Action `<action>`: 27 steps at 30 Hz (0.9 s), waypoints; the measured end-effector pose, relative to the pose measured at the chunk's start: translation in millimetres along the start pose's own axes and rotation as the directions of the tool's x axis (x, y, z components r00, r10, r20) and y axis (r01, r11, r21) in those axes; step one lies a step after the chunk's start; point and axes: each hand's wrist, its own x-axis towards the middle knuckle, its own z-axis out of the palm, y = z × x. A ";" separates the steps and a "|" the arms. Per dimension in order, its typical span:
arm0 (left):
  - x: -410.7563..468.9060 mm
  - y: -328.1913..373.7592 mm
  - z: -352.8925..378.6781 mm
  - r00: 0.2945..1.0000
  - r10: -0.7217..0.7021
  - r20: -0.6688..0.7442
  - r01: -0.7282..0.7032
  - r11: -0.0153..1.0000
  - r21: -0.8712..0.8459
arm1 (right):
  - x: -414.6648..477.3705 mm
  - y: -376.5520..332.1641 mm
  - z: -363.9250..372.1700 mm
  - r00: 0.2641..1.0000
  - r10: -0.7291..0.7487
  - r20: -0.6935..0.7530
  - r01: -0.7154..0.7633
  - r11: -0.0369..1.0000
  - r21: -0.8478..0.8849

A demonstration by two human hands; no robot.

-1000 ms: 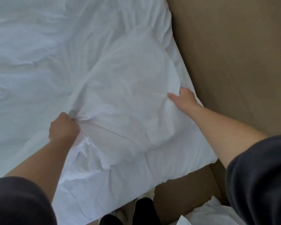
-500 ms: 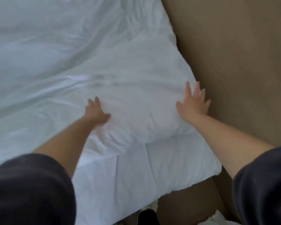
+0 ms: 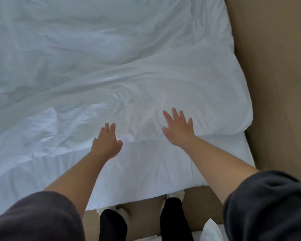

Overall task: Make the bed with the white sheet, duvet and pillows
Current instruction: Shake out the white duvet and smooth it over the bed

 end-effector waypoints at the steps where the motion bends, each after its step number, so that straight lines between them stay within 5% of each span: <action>1: -3.3 -16.6 -7.3 1.000 0.002 -0.005 -0.002 1.000 -0.011 | -3.0 -15.1 -2.7 1.000 -0.001 0.003 0.001 1.000 -0.009; 14: -24.1 -189.1 -51.1 0.991 0.132 -0.037 -0.130 0.990 0.054 | -17.8 -148.0 -11.8 0.996 0.086 0.024 -0.083 0.990 -0.117; 21: 3.2 -170.6 -62.0 0.987 0.144 -0.076 -0.152 0.980 -0.126 | 19.1 -154.4 -19.7 0.998 0.033 0.047 -0.022 0.974 -0.225; 27: 80.0 -133.3 -48.0 0.977 0.120 -0.176 -0.128 0.991 -0.032 | 115.3 -126.2 -10.3 0.997 -0.060 0.044 0.068 0.975 -0.212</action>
